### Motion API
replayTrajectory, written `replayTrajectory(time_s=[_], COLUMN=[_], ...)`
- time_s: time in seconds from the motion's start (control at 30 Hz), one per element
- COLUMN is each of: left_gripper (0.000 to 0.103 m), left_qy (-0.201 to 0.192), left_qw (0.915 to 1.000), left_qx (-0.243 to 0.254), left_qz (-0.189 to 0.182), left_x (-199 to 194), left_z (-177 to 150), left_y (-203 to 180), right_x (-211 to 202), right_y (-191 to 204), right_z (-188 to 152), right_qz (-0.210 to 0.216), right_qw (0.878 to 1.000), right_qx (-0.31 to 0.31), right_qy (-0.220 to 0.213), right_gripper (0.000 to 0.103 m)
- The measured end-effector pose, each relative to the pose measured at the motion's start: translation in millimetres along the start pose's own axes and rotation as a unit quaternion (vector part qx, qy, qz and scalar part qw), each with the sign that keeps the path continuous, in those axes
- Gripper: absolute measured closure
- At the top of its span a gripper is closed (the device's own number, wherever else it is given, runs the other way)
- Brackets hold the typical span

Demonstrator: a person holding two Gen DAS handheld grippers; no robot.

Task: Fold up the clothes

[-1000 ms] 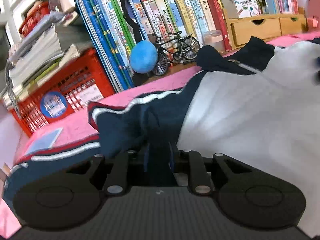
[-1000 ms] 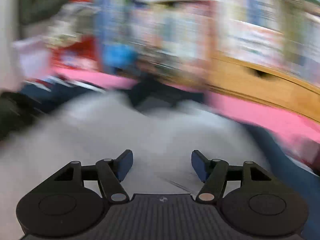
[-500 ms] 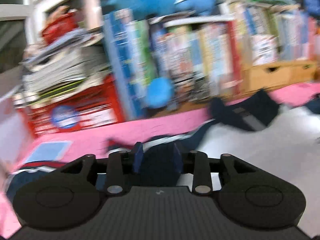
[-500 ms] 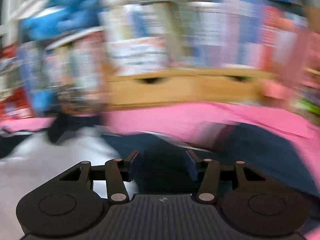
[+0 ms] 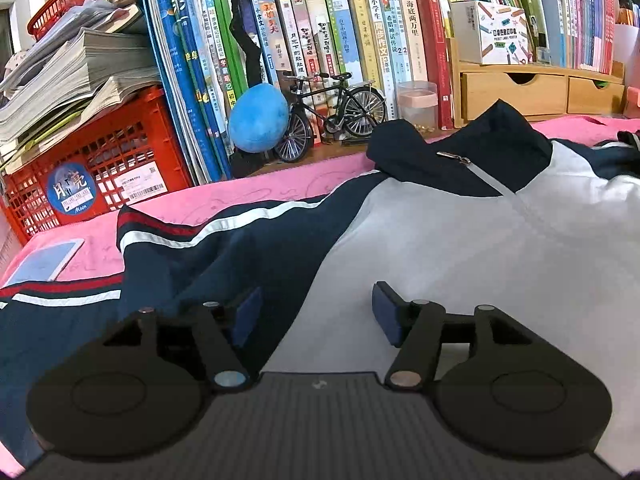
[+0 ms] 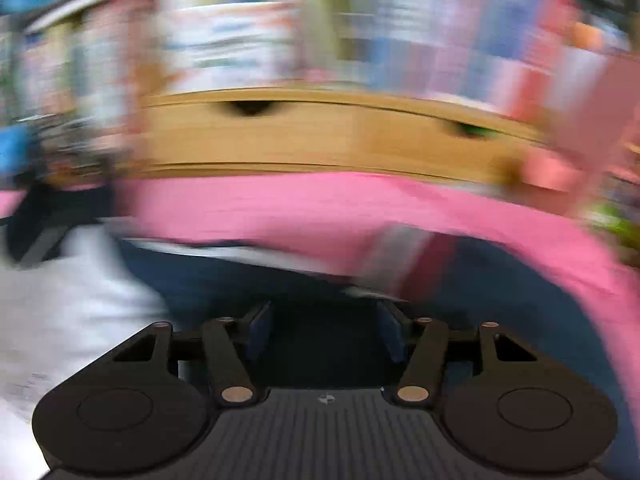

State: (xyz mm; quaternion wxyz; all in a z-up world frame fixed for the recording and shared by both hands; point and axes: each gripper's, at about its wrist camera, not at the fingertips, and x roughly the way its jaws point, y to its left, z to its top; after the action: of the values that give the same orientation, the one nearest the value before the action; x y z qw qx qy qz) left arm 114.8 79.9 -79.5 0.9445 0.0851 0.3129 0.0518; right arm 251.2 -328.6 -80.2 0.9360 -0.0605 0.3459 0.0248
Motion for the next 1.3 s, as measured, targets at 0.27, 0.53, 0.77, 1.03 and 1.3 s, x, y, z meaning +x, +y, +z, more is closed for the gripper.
replayTrajectory(time_s=[0.27, 0.53, 0.77, 1.03, 1.3], left_gripper=[0.038, 0.034, 0.03, 0.022, 0.026], left_qy=[0.001, 0.002, 0.001, 0.001, -0.072], left_qw=[1.0, 1.0, 0.9999, 0.9999, 0.9615], left_qx=[-0.003, -0.005, 0.001, -0.008, 0.174], left_qz=[0.0, 0.004, 0.013, 0.013, 0.2], left_x=[0, 1, 0, 3, -9], left_z=[3, 3, 2, 1, -23], left_y=[1, 1, -1, 15, 29], right_x=[-35, -84, -106, -84, -102], right_y=[-176, -180, -21, 50, -18], right_z=[-42, -69, -70, -90, -66], right_qz=[-0.182, -0.074, 0.152, 0.155, -0.084], right_qw=[0.944, 0.953, 0.984, 0.983, 0.996], right_qx=[0.262, 0.268, 0.024, -0.097, -0.008], right_qy=[-0.082, -0.118, -0.086, -0.015, -0.023], right_gripper=[0.033, 0.005, 0.005, 0.0, 0.005])
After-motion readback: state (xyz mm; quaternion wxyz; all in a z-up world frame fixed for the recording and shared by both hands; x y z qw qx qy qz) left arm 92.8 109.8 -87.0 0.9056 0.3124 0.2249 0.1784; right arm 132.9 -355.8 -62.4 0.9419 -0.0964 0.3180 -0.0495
